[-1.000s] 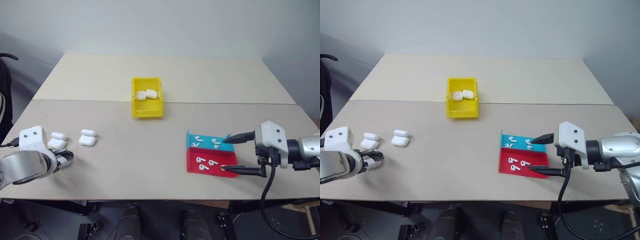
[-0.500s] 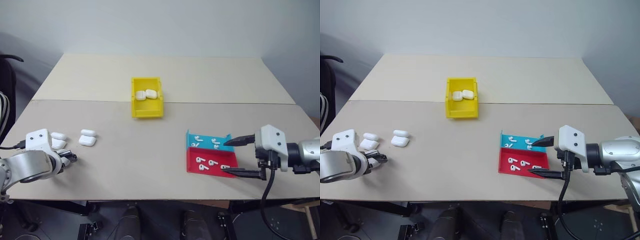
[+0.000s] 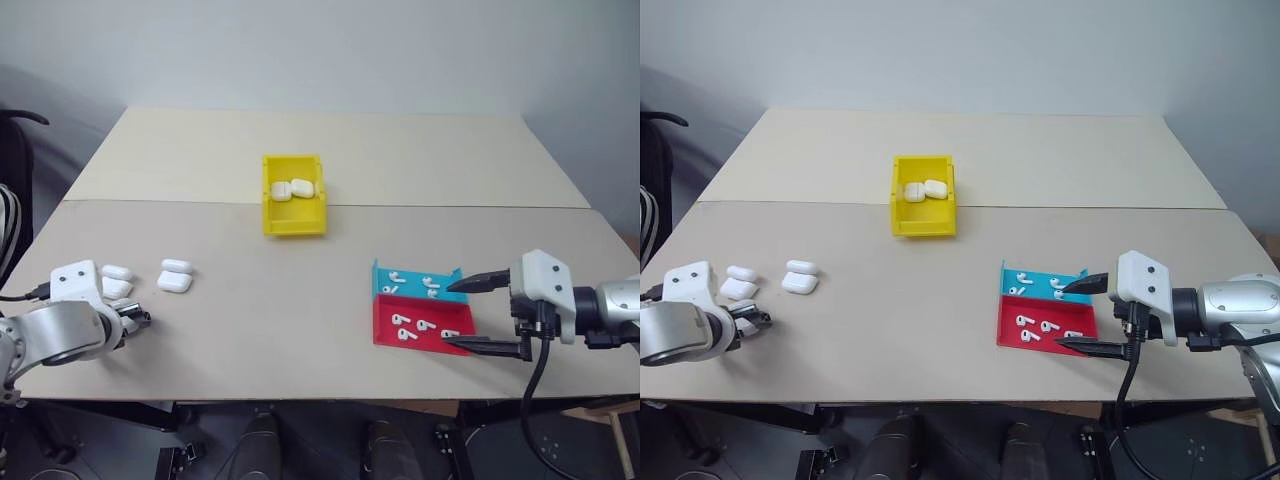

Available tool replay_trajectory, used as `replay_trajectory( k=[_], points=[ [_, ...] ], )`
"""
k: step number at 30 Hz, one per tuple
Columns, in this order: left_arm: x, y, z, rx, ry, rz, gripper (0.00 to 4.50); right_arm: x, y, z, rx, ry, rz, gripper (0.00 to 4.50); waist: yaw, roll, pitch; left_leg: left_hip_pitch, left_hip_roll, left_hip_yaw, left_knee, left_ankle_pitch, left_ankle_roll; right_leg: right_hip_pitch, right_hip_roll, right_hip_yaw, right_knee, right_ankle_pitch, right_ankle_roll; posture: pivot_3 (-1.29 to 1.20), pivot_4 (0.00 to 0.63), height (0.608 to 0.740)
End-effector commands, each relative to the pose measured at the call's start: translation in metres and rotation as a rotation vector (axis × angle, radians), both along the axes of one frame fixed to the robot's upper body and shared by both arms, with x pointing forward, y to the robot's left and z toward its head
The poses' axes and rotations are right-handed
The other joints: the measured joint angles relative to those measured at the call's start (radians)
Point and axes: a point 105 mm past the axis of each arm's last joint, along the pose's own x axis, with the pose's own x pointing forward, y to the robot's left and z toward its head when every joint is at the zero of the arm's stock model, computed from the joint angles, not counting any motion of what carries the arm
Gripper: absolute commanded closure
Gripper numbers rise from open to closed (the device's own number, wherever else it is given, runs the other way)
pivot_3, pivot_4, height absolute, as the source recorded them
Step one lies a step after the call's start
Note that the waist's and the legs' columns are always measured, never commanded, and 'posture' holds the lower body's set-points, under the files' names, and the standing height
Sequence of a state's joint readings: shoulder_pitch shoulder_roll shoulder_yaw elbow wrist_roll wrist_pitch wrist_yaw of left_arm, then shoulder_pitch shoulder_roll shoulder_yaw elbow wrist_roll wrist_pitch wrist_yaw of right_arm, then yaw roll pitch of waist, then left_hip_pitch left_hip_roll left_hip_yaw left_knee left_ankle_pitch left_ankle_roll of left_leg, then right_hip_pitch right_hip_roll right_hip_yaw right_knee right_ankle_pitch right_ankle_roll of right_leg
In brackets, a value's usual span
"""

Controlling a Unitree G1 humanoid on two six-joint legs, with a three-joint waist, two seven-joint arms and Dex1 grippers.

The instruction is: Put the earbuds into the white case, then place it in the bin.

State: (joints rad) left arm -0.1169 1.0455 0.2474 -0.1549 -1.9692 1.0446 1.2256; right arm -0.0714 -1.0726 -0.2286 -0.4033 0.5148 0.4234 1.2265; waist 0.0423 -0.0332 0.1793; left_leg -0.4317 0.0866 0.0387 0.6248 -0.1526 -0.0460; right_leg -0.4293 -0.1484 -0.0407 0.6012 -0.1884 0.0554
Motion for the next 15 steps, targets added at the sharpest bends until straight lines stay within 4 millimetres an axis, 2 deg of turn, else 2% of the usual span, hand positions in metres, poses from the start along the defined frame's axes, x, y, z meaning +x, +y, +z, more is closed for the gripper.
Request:
replay_trajectory(
  k=[1, 7, 10, 13, 14, 15],
  points=[
    [0.0039, 0.0032, 0.0095, 0.017, -0.031, 0.025, 0.00, -0.0003, 0.0013, 0.0117, 0.002, -0.053, 0.014, 0.05, 0.000, 0.000, 0.000, 0.000, 0.000, 0.000, 0.000, 0.000, 0.000, 0.000, 0.000, 0.000, 0.000, 0.000, 0.000, 0.00, 0.150, 0.740],
    [0.0037, 0.0012, 0.0086, 0.028, -0.023, 0.015, 0.00, 0.0002, 0.0004, 0.0105, -0.004, -0.054, 0.008, 0.05, 0.000, 0.000, 0.000, 0.000, 0.000, 0.000, 0.000, 0.000, 0.000, 0.000, 0.000, 0.000, -0.001, 0.000, 0.000, 0.00, 0.150, 0.740],
    [0.0048, -0.0007, 0.0076, 0.014, -0.029, 0.013, 0.59, 0.0003, 0.0003, 0.0104, -0.006, -0.054, 0.008, 0.00, 0.000, 0.000, 0.000, 0.000, 0.000, 0.000, 0.000, 0.000, 0.000, 0.000, 0.000, 0.000, -0.001, 0.000, 0.000, 0.00, 0.150, 0.740],
    [0.0040, -0.0003, 0.0063, 0.018, -0.020, 0.014, 1.56, 0.0002, 0.0003, 0.0105, -0.006, -0.054, 0.008, 0.00, -0.001, 0.000, 0.000, 0.000, 0.000, 0.000, 0.000, 0.000, 0.000, 0.000, 0.000, 0.000, -0.001, 0.000, 0.000, 0.00, 0.150, 0.740],
    [0.0038, 0.0003, 0.0061, 0.017, -0.022, 0.024, 1.76, 0.0001, 0.0004, 0.0106, -0.006, -0.054, 0.009, 0.00, -0.001, 0.000, 0.000, 0.000, 0.000, 0.000, 0.000, 0.000, 0.000, 0.000, 0.000, 0.000, -0.001, 0.000, 0.000, 0.00, 0.150, 0.740],
    [0.0034, 0.0010, 0.0064, 0.024, -0.020, 0.027, 1.76, 0.0001, 0.0005, 0.0106, -0.006, -0.054, 0.010, 0.00, -0.001, 0.000, 0.000, 0.000, 0.000, 0.000, 0.000, 0.000, 0.000, 0.000, 0.000, 0.000, -0.001, 0.000, 0.000, 0.00, 0.150, 0.740]
  ],
)
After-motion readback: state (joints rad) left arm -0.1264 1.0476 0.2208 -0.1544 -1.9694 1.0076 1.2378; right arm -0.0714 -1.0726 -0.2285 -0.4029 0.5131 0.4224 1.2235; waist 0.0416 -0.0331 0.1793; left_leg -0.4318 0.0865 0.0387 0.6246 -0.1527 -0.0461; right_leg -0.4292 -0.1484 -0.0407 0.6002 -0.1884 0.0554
